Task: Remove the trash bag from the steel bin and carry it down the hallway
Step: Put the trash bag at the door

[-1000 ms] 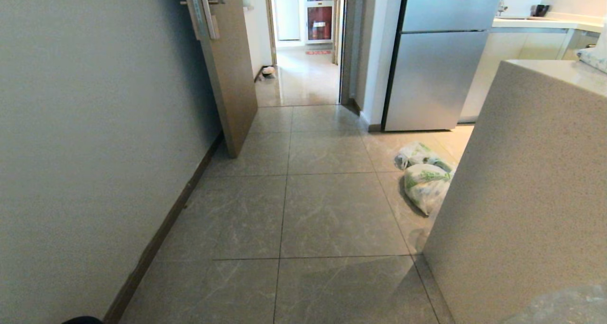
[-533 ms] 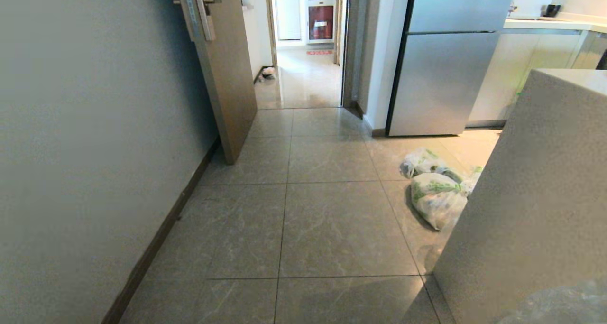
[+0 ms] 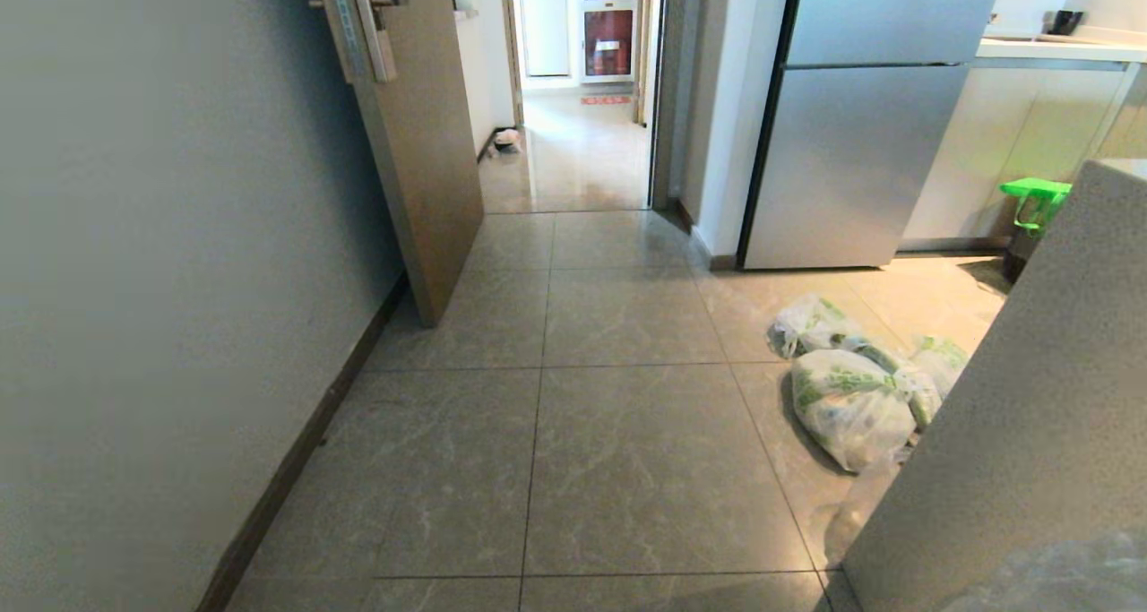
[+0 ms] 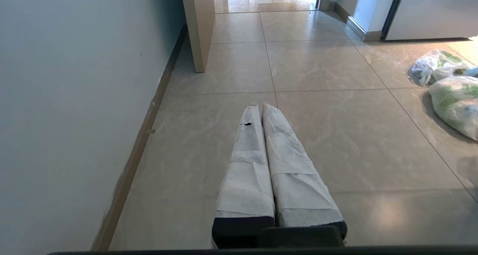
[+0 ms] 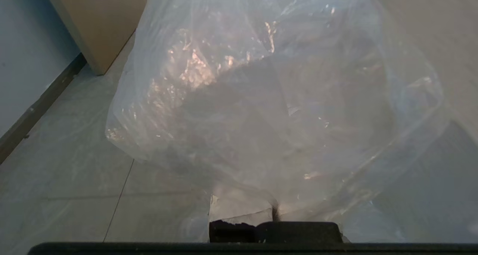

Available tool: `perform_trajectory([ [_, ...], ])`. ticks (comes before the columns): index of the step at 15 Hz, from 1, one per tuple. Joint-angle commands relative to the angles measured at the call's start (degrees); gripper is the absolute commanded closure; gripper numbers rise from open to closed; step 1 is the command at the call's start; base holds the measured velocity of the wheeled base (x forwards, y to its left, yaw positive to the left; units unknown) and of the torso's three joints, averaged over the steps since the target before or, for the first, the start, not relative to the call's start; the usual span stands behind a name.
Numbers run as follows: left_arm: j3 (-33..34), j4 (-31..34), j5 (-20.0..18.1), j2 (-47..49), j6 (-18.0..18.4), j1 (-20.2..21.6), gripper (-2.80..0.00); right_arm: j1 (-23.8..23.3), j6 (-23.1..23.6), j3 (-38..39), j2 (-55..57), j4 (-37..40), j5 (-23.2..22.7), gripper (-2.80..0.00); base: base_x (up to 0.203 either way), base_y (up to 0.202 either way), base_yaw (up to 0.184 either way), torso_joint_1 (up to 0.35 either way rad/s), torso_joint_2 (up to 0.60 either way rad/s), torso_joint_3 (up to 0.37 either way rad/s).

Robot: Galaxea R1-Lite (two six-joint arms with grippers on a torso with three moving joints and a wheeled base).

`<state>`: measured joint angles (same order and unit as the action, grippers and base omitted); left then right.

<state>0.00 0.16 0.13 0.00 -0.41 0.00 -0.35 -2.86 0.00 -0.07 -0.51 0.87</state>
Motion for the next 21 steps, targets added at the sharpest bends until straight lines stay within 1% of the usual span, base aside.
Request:
perform_trajectory([
  [1, 0.0, 0.0, 0.0, 0.0, 0.0, 0.0, 0.00, 0.0, 0.0, 0.1, 0.0, 0.0, 0.0, 0.00, 0.191, 0.000, 0.001, 0.000, 0.00, 0.008],
  [21, 0.0, 0.0, 0.0, 0.0, 0.0, 0.0, 0.00, 0.0, 0.0, 0.2, 0.0, 0.0, 0.0, 0.00, 0.190, 0.000, 0.001, 0.002, 0.00, 0.003],
])
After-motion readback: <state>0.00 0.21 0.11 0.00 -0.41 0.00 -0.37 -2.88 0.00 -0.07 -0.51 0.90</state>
